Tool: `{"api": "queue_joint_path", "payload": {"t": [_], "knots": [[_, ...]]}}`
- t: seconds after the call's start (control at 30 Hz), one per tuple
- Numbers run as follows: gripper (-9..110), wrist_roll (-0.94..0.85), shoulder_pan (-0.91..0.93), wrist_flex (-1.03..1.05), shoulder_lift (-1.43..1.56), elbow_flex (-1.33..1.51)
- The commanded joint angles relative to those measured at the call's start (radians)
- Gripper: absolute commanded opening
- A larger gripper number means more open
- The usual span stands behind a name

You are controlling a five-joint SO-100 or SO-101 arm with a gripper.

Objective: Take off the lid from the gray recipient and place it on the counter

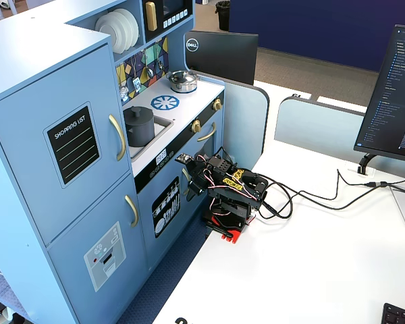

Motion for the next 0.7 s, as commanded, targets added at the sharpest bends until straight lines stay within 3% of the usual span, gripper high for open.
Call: {"api": "queue_joint_path", "payload": {"t": [0.0, 0.4, 0.57, 0.67], "knots": [[0, -0.014, 0.083, 0.183, -0.006, -0.002], [0, 0.008, 0.081, 0.118, -0.006, -0.011], [0, 0.057, 0.051, -0.071, -0.04, -0.253], [0, -0.006, 0.032, -0.186, -0.109, -0.459]]}}
